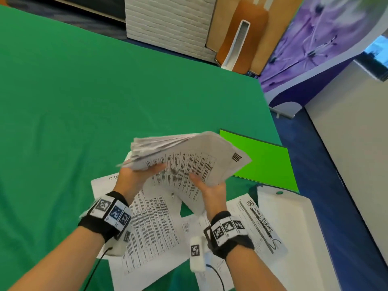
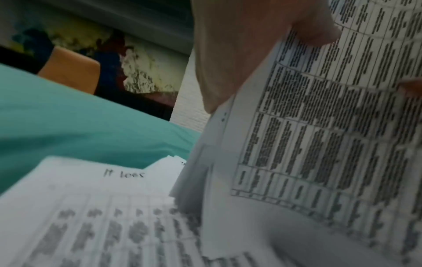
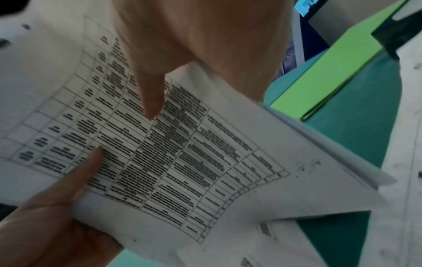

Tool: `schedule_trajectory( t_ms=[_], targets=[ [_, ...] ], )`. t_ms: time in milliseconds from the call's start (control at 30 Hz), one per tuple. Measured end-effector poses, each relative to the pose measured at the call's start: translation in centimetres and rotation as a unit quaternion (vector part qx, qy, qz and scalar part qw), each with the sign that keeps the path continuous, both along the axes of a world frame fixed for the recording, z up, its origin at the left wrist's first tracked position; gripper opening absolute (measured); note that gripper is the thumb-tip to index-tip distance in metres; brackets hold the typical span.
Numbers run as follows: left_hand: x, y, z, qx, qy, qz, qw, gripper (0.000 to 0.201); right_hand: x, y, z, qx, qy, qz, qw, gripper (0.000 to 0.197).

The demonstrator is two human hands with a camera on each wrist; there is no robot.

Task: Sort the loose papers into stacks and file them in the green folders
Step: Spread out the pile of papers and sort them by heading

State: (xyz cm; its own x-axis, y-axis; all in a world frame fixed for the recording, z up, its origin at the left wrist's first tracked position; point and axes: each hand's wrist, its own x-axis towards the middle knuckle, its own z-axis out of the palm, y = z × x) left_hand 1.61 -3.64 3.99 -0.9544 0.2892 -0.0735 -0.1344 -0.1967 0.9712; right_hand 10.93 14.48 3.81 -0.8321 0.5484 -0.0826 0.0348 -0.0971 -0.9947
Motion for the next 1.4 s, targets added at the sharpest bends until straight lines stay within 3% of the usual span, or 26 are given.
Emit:
schedule_trajectory(
  t_ms=[100,200,267,367,433,567,700,767,933,1233,1400],
  targets=[
    [0.2,0.0,0.3,0.039,-0.014,0.020,0.999,0.052,-0.6,0.2,0.4,-0.055,0.031,-0.041,0.997,0.030],
    [-0.2,-0.6,1.1,0.043,-0.020,0.041,0.998,0.077,0.0,1.3,0.5,-0.061,0.032,-0.044,0.997,0.035],
    [-0.3,-0.7,1.8,0.031,-0.005,0.045,0.998,0.084,0.7,1.5,0.1,-0.034,-0.005,-0.027,0.999,0.036],
    [0.0,0.2,2.7,0.000,0.020,0.022,1.000,0.070,1.3,1.3,-0.4,-0.002,-0.038,-0.012,0.999,0.042],
    [0.5,1.2,3.2,-0.022,0.038,0.017,0.999,0.063,1.2,1.2,-0.3,-0.007,-0.016,-0.037,0.999,0.042],
    [1.0,2.1,3.6,-0.030,0.074,0.043,0.996,0.071,0.9,0.7,-0.7,-0.018,0.003,-0.043,0.999,0.052],
    [1.1,2.2,3.9,-0.029,0.083,0.057,0.995,0.076,1.3,0.8,-1.9,0.004,-0.061,-0.056,0.997,0.036],
    [1.4,2.2,4.9,-0.040,0.105,0.061,0.992,0.077,1.3,1.4,-2.1,0.013,-0.067,-0.082,0.994,0.038],
    [1.6,3.1,6.5,-0.051,0.173,0.065,0.981,0.074,0.5,0.9,-1.8,0.029,-0.049,-0.080,0.995,0.048],
    [1.1,3.2,7.1,-0.015,0.171,0.120,0.978,0.055,-0.8,0.7,1.1,0.085,-0.004,-0.046,0.995,0.036],
    [0.2,2.4,6.5,-0.031,0.152,0.137,0.978,0.062,-0.8,1.5,2.4,0.107,0.033,-0.091,0.990,0.066]
  ],
)
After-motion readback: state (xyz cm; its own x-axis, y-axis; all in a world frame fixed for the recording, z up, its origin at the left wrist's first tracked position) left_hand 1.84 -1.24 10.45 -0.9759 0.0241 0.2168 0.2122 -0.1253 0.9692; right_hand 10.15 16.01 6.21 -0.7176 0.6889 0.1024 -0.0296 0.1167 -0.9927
